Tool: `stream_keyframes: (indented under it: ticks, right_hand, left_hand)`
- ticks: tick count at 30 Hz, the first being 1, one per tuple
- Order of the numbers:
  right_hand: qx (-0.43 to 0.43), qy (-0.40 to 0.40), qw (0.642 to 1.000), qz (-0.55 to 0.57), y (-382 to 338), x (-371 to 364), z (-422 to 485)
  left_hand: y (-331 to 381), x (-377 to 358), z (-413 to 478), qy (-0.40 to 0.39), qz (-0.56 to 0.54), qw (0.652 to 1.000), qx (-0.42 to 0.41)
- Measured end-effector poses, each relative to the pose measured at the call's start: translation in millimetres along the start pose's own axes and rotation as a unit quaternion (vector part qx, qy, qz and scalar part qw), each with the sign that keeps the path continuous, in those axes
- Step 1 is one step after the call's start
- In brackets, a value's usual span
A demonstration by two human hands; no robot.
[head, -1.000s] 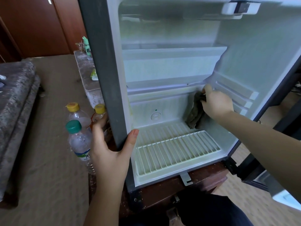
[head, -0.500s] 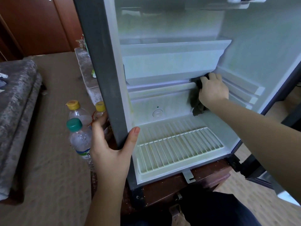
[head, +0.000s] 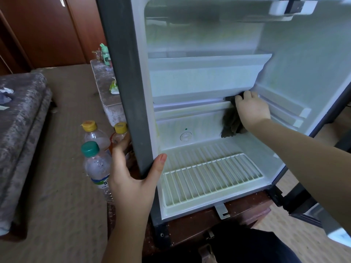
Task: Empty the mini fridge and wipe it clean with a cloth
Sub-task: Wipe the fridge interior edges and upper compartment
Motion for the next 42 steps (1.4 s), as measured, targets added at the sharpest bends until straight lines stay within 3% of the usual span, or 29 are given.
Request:
stream_keyframes:
  ticks: [4, 10, 17, 22, 27, 31, 35, 38, 39, 42]
  right_hand:
    - [-0.001, 0.026, 0.998, 0.049, 3.3, 6.3, 1.5]
    - [-0.059, 0.091, 0.956, 0.271, 13.8, -1.6, -11.3]
    - [0.068, 0.102, 0.901, 0.417, -86.7, 21.1, -9.7]
    - [0.168, 0.078, 0.89, 0.416, -179.9, 47.8, -14.3]
    - [0.186, 0.092, 0.875, 0.438, -172.3, 36.0, -18.2]
    - [0.121, 0.125, 0.858, 0.484, -117.5, 19.1, -15.1]
    - [-0.018, 0.149, 0.856, 0.495, -60.0, -7.5, -14.7]
    - [-0.177, 0.185, 0.8, 0.543, -23.2, -38.6, -25.0]
    - [-0.221, 0.178, 0.786, 0.548, -16.7, -46.8, -28.7]
    - [-0.287, 0.108, 0.793, 0.526, -15.4, -63.9, -23.2]
  left_hand:
    - [0.7, 0.4, 0.1, -0.001, 0.001, 1.0, -0.005]
    - [3.3, 0.1, -1.6, -0.007, -0.003, 1.0, 0.001]
    - [0.5, -0.4, 2.6, 0.003, 0.006, 1.0, -0.006]
    - [3.4, -3.8, 1.8, 0.008, -0.021, 1.0, -0.005]
    - [6.2, -2.9, -1.0, -0.003, -0.032, 0.999, -0.001]
    - [5.0, 1.2, -1.8, -0.018, -0.032, 0.999, 0.014]
    - [2.7, 4.9, -0.7, -0.034, -0.063, 0.997, 0.027]
    - [1.6, 6.0, 1.2, -0.051, -0.103, 0.993, 0.028]
    - [1.1, 6.2, 1.7, -0.055, -0.11, 0.992, 0.029]
    - [0.5, 6.8, 3.0, -0.058, -0.119, 0.991, 0.033]
Point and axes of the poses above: each hand's wrist, its own z-axis towards the middle knuckle, its own x-axis out of the back of the hand, y = z × x, the point moved 3 cm from there along z, towards the middle knuckle, and after that the axes turned 7 degrees about z, right-handed, at the moved point
